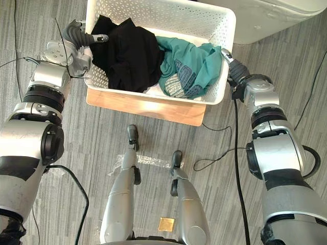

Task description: Pick up the laundry basket with both hands and put the clothes into the washing machine.

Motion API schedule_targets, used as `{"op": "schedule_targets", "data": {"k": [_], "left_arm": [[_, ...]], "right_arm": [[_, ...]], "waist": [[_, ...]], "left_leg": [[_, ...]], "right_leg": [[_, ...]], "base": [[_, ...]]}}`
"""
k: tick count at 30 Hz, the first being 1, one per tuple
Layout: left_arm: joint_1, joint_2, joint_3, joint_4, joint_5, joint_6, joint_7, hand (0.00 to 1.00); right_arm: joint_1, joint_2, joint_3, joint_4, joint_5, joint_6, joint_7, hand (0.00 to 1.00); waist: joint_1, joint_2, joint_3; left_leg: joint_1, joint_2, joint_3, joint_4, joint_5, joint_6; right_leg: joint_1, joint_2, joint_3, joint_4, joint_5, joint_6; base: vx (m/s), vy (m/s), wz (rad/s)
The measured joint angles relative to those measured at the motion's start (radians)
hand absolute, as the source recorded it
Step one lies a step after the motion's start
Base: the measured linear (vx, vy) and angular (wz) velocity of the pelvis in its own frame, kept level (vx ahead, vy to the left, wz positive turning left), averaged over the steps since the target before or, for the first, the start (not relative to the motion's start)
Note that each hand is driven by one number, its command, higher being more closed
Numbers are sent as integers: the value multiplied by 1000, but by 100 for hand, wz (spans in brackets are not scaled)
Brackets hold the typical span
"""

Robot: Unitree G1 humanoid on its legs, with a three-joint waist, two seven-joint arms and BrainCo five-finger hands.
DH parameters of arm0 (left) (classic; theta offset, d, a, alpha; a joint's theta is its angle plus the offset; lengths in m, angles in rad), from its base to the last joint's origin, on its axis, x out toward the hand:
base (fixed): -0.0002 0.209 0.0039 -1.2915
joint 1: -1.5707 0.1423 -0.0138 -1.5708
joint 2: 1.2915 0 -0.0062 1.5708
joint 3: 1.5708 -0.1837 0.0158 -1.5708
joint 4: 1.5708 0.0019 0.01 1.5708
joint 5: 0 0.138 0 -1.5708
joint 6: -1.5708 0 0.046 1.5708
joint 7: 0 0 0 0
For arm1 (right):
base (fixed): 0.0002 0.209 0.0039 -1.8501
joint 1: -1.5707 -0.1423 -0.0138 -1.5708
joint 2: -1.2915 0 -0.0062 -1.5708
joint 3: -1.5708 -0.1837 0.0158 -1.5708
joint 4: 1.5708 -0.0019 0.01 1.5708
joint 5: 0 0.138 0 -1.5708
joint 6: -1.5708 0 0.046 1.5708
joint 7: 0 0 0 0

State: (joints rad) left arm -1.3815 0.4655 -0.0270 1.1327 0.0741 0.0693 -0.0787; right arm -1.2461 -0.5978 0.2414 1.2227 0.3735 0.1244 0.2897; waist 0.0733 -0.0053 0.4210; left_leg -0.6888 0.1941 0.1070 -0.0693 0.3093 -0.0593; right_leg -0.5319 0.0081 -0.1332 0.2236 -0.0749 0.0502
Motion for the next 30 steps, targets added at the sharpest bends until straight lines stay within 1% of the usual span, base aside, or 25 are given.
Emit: {"op": "schedule_targets", "data": {"k": [5, 6, 8, 10, 12, 14, 15, 17, 19, 20, 21, 22, 23, 24, 26, 28, 30], "left_arm": [[0, 1, -11, -2, 67, -1, 20, 100], [0, 4, -15, -9, 97, -8, 22, 100], [2, 13, -57, -32, 152, -10, 33, 100], [3, 12, -80, -48, 182, -14, 40, 100], [12, 9, -104, -75, 193, -15, 45, 100], [39, 10, -139, -123, 191, -14, 63, 100], [54, 11, -142, -145, 191, -13, 65, 100], [115, 29, -174, -235, 181, -9, 81, 100], [213, 56, -203, -364, 169, -3, 104, 100], [238, 59, -203, -401, 160, -3, 107, 100], [295, 66, -202, -487, 153, -2, 112, 100], [318, 68, -202, -519, 152, -1, 116, 100], [369, 69, -202, -578, 151, 0, 125, 100], [392, 68, -201, -602, 150, 1, 126, 100], [472, 69, -192, -675, 121, 1, 128, 100], [569, 69, -151, -790, 82, -3, 129, 100], [648, 69, -120, -865, 52, -11, 129, 100]], "right_arm": [[-2, 2, -30, -30, 26, 0, -30, 100], [-2, 2, -40, -34, 32, -1, -32, 100], [3, 1, -48, -65, 52, -12, -51, 100], [17, 2, -75, -85, 62, -20, -72, 100], [38, 3, -112, -118, 94, -33, -96, 100], [68, 3, -138, -177, 139, -32, -137, 100], [82, 3, -151, -197, 147, -30, -143, 100], [137, 1, -169, -277, 177, -28, -164, 100], [246, -5, -193, -427, 200, -22, -184, 100], [278, -13, -193, -463, 209, -21, -186, 100], [360, -35, -197, -557, 215, -17, -191, 100], [396, -44, -202, -599, 216, -16, -194, 100], [466, -52, -225, -680, 217, -15, -200, 100], [495, -55, -238, -715, 217, -15, -201, 100], [599, -88, -259, -847, 217, -15, -201, 100], [713, -118, -292, -984, 219, -21, -190, 100], [774, -120, -316, -1050, 219, -27, -173, 100]], "waist": [[2, 5, 3], [3, 6, 3], [7, 7, 4], [12, 8, 5], [20, 12, 7], [26, 13, 8], [27, 14, 8], [27, 14, 8], [26, 14, 8], [26, 14, 8], [25, 14, 8], [24, 14, 8], [22, 14, 8], [21, 14, 8], [21, 14, 8], [15, 14, 8], [13, 14, 8]], "left_leg": [[-5, -2, 8, 0, 0, 0], [-7, -3, 8, 0, 0, 0], [-8, -3, 9, 0, 10, 12], [-8, -3, 11, -1, 10, 12], [-7, -4, 15, -1, 10, 12], [-3, -7, 18, -2, 13, 13], [0, -8, 18, -2, 14, 15], [9, -10, 20, -2, 15, 15], [29, -14, 27, -3, 17, 13], [33, -16, 30, -3, 17, 13], [45, -20, 32, -2, 17, 13], [53, -22, 32, -2, 16, 13], [75, -26, 34, -2, 16, 13], [90, -29, 36, -2, 16, 13], [138, -37, 41, 1, 15, 12], [189, -45, 42, 1, 8, 5], [227, -46, 44, 1, -7, 3]], "right_leg": [[-7, -5, 1, 1, -1, 1], [-10, -6, 2, 2, -1, 1], [-13, -6, 2, 6, -3, 3], [-15, -7, 2, 10, -4, 3], [-18, -9, 2, 23, -9, 2], [-21, -14, 2, 39, -22, 2], [-21, -15, 2, 45, -26, 1], [-20, -18, 1, 61, -30, 1], [-12, -25, 0, 79, -31, 2], [-10, -28, 0, 85, -32, 3], [-4, -33, -1, 99, -32, 3], [2, -35, -3, 102, -32, 3], [22, -40, -5, 109, -32, 3], [34, -43, -5, 113, -32, 3], [74, -55, -4, 131, -33, 5], [113, -65, -3, 151, -44, 22], [139, -68, -1, 164, -57, 23]], "base": [[51, -16, -1], [58, -19, -3], [66, -23, -3], [60, -18, 2], [60, -15, 5], [64, -32, 5], [59, -36, 8], [65, -40, 5], [78, -39, 2], [74, -26, 7], [60, -16, 9], [87, -19, 14], [57, -11, 12], [77, -20, 12], [47, -19, 10], [20, -22, 8], [-6, -10, -2]]}}
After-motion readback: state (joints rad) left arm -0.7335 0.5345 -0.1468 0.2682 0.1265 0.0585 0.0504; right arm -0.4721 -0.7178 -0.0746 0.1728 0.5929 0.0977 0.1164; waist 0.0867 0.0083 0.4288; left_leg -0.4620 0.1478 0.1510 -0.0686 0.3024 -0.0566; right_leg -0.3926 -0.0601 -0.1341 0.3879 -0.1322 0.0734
